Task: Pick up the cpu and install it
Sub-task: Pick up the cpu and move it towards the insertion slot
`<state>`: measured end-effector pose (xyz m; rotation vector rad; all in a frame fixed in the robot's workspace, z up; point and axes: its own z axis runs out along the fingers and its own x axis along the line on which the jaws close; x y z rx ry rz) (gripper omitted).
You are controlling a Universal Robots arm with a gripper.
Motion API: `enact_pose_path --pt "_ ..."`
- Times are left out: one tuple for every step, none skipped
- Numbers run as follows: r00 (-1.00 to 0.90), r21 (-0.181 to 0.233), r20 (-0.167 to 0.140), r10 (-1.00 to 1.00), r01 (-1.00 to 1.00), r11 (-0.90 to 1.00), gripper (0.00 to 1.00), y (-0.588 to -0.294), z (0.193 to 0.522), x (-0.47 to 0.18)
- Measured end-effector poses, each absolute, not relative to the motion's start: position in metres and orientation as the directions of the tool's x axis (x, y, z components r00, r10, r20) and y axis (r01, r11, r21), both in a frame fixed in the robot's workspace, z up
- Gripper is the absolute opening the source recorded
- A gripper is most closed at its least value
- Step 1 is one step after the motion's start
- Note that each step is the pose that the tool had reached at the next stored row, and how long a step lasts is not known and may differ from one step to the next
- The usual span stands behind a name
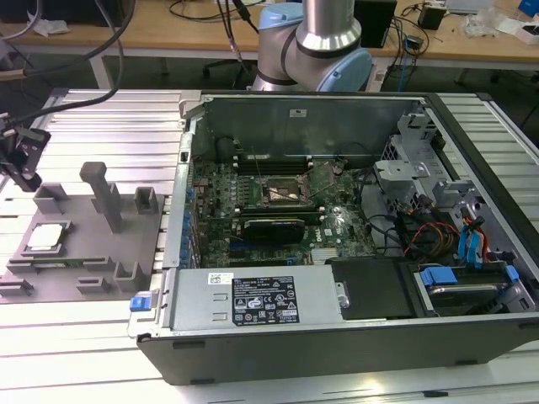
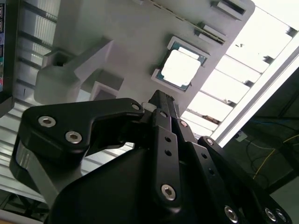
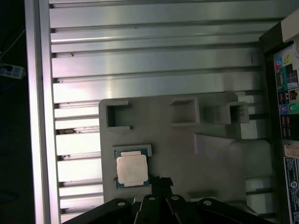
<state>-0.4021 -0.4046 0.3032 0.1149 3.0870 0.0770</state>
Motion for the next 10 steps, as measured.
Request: enact_pose_path --pt "-0.996 0.052 -0.05 0.075 0.073 0.996 0.11 -0.4048 0.3024 -0.4027" --pt "-0.996 0.052 -0.05 0.076 0.073 0.996 0.11 -0.4051 0.3014 -0.4035" --pt "-0.996 0.052 -0.05 0.075 0.073 0.996 0.11 -0.4052 0.3007 -0.404" --pt "-0.996 0.052 -0.05 0.075 0.073 0.996 0.11 -0.4055 0.2998 -0.4047" --pt "-0.996 0.053 -0.05 0.076 0.073 0.996 0.11 -0.4059 0.2988 -0.4055" --pt "-0.996 0.053 -0.049 0.076 0.073 0.996 0.11 -0.4062 0.2975 -0.4064" --pt "-0.996 0.053 -0.049 0.076 0.073 0.996 0.11 -0.4064 0.2964 -0.4073" --pt "-0.996 0.053 -0.05 0.076 0.073 0.996 0.11 -0.4066 0.2955 -0.408" --pt "-0.996 0.053 -0.05 0.076 0.073 0.996 0.11 -0.4068 0.2944 -0.4087" --pt "-0.996 0.053 -0.049 0.076 0.073 0.996 0.11 -0.4071 0.2931 -0.4094"
